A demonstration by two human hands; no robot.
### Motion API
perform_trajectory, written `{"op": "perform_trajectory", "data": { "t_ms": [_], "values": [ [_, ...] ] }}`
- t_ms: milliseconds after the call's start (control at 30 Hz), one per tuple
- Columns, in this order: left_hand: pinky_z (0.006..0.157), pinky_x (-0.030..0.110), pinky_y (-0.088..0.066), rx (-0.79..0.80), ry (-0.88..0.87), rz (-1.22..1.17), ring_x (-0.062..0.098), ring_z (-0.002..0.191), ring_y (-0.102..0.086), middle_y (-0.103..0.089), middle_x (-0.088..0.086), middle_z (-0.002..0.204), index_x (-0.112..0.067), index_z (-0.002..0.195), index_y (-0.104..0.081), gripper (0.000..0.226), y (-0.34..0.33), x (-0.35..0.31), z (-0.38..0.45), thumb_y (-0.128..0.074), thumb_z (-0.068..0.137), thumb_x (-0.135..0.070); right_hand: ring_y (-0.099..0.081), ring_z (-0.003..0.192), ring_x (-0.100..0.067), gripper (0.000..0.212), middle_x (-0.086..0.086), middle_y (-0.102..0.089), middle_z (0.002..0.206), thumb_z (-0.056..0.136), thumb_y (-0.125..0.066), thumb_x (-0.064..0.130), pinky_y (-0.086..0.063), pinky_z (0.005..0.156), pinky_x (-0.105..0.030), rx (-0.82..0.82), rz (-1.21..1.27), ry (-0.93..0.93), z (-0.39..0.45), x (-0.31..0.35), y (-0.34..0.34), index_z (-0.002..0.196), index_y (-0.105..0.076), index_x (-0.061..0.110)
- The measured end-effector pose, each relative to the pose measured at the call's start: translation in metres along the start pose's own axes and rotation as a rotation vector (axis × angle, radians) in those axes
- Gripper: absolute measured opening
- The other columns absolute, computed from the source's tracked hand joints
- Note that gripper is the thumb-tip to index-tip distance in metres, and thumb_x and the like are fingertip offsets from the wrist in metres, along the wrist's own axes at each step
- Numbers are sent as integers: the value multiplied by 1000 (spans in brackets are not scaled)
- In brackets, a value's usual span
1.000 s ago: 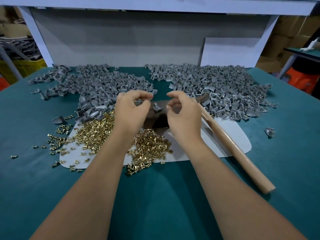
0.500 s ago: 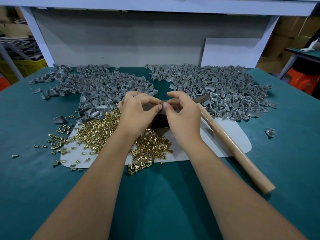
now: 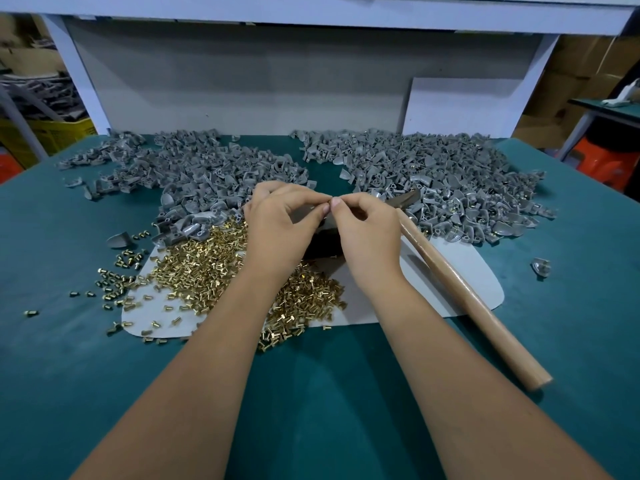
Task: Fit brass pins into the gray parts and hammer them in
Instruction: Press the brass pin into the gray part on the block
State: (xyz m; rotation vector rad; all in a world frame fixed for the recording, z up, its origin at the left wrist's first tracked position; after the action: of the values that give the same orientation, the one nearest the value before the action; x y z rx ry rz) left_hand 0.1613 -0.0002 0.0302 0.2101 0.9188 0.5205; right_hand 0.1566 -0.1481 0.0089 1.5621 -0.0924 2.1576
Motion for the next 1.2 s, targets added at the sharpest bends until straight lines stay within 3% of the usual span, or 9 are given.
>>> {"op": "perform_trajectory", "data": {
  "t_ms": [133,200,300,400,533,767,900,1100,1200],
  "values": [
    [104,48,-37,0,15,10,15,116,-45,-66,-17,96,-26,99,-77,14,0,5,1,-75,86,-20,-60,75,-5,12,11,-66,73,87,-65,22,-50,74,-27,-19,48,-17,1,-1,2,76,-69,24],
    [107,43,-40,0,104,-11,13,121,-47,-65,-19,104,-27,105,-75,20,4,20,5,-70,89,-18,-59,75,-4,14,11,-65,74,87,-65,23,-49,74,-27,-31,27,-16,1,-3,3,74,-66,27],
    [115,42,-35,36,283,-24,20,131,-45,-53,-20,120,-34,117,-69,33,7,48,7,-61,92,-13,-60,83,-9,19,14,-64,78,87,-64,24,-48,88,-41,-30,-50,-10,1,-3,2,70,-61,32],
    [113,29,-21,108,349,16,19,136,-31,-38,-27,111,-38,126,-62,42,-2,55,3,-58,92,-15,-59,90,-14,20,13,-64,83,87,-63,23,-44,93,-47,-6,-119,28,1,1,0,71,-58,34],
    [117,39,-19,201,236,119,16,136,-26,-58,-19,132,-35,119,-68,31,-17,45,4,-59,93,-19,-58,98,-16,13,10,-65,89,88,-62,19,-43,95,-48,42,-152,72,1,3,-3,80,-63,29],
    [108,34,-27,172,209,97,21,130,-33,-60,-17,106,-27,94,-74,7,-17,44,4,-70,89,-24,-59,96,-18,18,8,-63,89,86,-65,18,-43,93,-48,79,-226,133,0,9,-6,78,-63,34],
    [107,32,-28,176,193,66,22,129,-36,-62,-14,103,-32,89,-72,9,-16,42,4,-72,86,-24,-57,93,-18,10,6,-62,90,87,-63,19,-42,91,-47,75,-363,190,1,11,-9,84,-69,26],
    [111,45,-33,177,158,32,26,126,-47,-64,-14,99,-35,84,-70,16,-17,41,6,-75,83,-20,-52,90,-15,9,11,-49,85,88,-62,21,-37,84,-37,105,-514,232,4,12,-15,85,-68,27],
    [110,45,-35,183,159,21,28,126,-48,-67,-9,102,-34,85,-72,15,-18,42,6,-75,83,-20,-53,90,-17,14,10,-50,86,89,-60,19,-40,87,-41,105,-495,213,7,11,-14,79,-62,28]
  ]
}}
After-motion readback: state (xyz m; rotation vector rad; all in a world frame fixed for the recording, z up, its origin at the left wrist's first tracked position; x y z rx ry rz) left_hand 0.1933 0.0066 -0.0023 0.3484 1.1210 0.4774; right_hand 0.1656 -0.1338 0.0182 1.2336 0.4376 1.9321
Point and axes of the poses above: each hand's wrist, its own z-axis towards the middle knuckle, its own y-axis out of the back of the hand, x = y × z, the point moved 9 cm from there along z, towards the middle knuckle
